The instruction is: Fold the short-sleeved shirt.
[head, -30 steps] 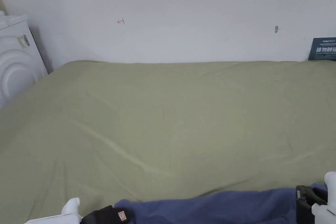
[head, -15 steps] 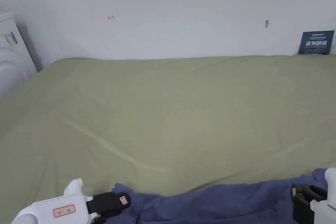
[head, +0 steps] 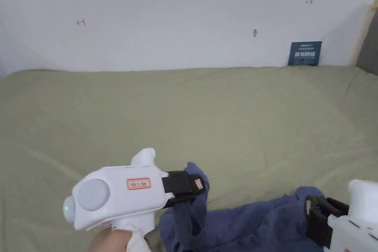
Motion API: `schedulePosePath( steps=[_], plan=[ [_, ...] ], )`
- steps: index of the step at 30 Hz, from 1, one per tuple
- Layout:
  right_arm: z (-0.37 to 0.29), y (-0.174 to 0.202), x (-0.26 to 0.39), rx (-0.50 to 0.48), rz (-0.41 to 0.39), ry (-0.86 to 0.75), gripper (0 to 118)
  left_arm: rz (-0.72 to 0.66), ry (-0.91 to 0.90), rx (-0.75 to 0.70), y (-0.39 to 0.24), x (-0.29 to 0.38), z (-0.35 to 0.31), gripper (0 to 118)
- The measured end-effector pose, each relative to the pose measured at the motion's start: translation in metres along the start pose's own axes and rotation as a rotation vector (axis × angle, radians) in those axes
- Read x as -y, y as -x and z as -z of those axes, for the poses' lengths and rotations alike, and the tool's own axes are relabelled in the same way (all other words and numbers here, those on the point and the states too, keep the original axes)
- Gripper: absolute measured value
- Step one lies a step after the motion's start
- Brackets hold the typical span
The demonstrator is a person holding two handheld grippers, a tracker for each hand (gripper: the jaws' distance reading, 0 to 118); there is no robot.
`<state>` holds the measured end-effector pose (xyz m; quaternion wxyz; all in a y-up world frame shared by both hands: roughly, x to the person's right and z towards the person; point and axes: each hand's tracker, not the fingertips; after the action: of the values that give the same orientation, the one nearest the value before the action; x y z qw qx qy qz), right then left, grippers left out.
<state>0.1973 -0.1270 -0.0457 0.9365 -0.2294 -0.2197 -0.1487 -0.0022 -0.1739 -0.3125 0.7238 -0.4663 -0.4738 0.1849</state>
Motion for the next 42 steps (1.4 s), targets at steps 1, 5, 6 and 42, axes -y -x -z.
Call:
schedulePosePath(
  steps=[1, 5, 6, 42],
  plan=[
    [-0.001, -0.003, 0.0, 0.006, 0.007, 0.001, 1, -0.003, 0.041, -0.01, -0.004, 0.003, 0.012, 16],
    [0.001, -0.02, 0.004, 0.035, 0.029, 0.017, 1, -0.084, 0.135, -0.008, -0.006, 0.011, 0.064, 43],
    [0.002, -0.023, 0.006, 0.04, 0.039, 0.027, 1, -0.137, 0.155, 0.04, -0.003, 0.013, 0.072, 59],
    [-0.015, -0.013, -0.011, -0.061, 0.025, -0.029, 1, -0.081, 0.073, 0.141, 0.025, 0.072, 0.058, 3]
  ],
)
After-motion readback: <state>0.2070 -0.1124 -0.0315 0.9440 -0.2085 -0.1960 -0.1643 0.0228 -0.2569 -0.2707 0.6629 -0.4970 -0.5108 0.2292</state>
